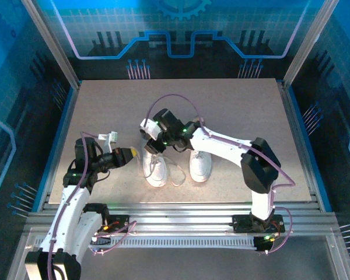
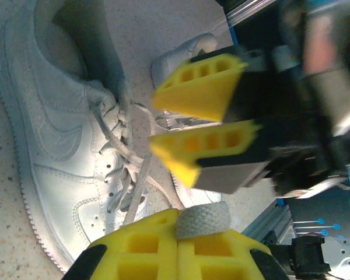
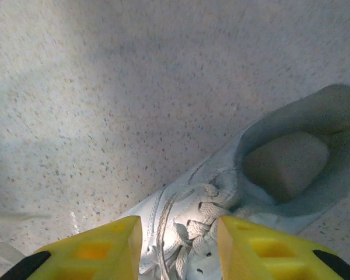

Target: Tie the shoes

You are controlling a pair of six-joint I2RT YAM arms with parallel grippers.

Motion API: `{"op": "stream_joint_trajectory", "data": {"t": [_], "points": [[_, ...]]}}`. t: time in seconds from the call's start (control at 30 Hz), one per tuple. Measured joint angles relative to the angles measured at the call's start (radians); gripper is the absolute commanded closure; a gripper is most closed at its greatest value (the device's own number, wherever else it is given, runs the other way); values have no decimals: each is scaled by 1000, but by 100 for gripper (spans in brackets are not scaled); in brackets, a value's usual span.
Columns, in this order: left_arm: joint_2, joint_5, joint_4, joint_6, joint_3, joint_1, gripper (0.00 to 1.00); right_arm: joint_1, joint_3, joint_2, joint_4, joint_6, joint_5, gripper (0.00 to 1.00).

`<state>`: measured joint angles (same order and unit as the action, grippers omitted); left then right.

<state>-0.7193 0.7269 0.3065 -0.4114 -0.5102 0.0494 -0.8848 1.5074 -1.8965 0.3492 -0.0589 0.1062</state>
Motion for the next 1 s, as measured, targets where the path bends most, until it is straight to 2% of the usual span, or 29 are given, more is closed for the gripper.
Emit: {"op": "stream_joint_trajectory", "data": {"t": [0.33, 0.43, 0.6, 0.67, 0.83, 1.0], "points": [[-10, 0, 3, 127, -4, 0, 100, -27, 11, -50, 59, -73, -75, 62], [-37, 3, 10, 197, -24, 0, 100, -31, 11, -50, 60, -90, -93, 67], [-77, 7, 24, 332, -86, 0, 100, -31, 11, -50, 47, -120, -120, 88], [-92, 13, 25, 387, -106, 0, 100, -31, 11, -50, 41, -127, -124, 94], [-136, 24, 23, 497, -119, 0, 100, -27, -7, -39, 21, -126, -106, 98], [-176, 47, -60, 518, -111, 0, 100, 1, -22, -8, 1, -95, -36, 99]]}}
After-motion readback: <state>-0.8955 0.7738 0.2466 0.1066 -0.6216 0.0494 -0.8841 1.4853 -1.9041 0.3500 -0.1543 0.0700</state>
